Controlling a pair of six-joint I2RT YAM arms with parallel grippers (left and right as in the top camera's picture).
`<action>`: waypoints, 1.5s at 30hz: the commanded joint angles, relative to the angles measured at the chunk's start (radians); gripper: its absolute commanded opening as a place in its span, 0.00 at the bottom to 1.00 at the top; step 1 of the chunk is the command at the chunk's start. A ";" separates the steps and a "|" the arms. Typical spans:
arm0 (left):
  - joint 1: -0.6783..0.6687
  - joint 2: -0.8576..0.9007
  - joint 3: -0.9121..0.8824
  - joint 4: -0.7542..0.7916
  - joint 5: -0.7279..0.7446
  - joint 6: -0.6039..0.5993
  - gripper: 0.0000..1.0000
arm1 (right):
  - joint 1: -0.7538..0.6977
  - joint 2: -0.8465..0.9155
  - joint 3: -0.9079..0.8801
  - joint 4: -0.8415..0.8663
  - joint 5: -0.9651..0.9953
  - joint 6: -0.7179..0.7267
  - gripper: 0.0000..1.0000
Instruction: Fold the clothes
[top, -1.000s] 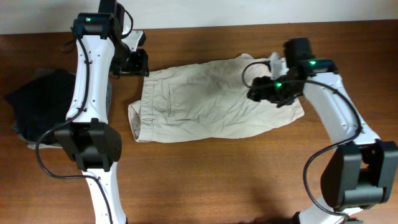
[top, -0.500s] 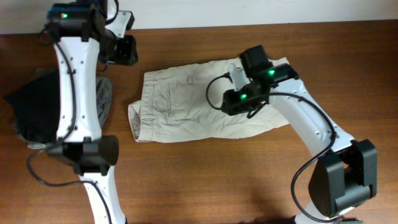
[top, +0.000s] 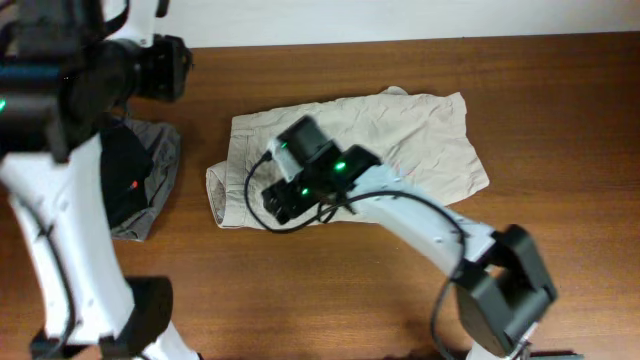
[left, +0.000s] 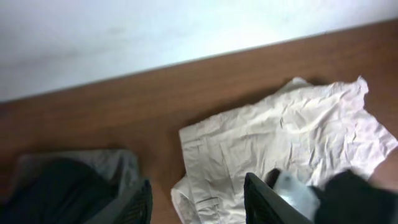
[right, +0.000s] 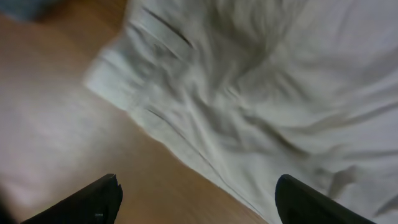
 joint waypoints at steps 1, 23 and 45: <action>0.006 -0.037 0.011 -0.014 -0.049 0.012 0.47 | -0.008 0.042 0.008 0.000 0.140 0.097 0.82; 0.006 -0.040 0.010 -0.029 -0.049 0.012 0.47 | -0.132 0.196 0.008 -0.059 0.023 0.137 0.07; 0.006 -0.021 -0.039 -0.032 -0.074 0.012 0.51 | -0.527 0.081 0.009 -0.409 0.025 -0.049 0.04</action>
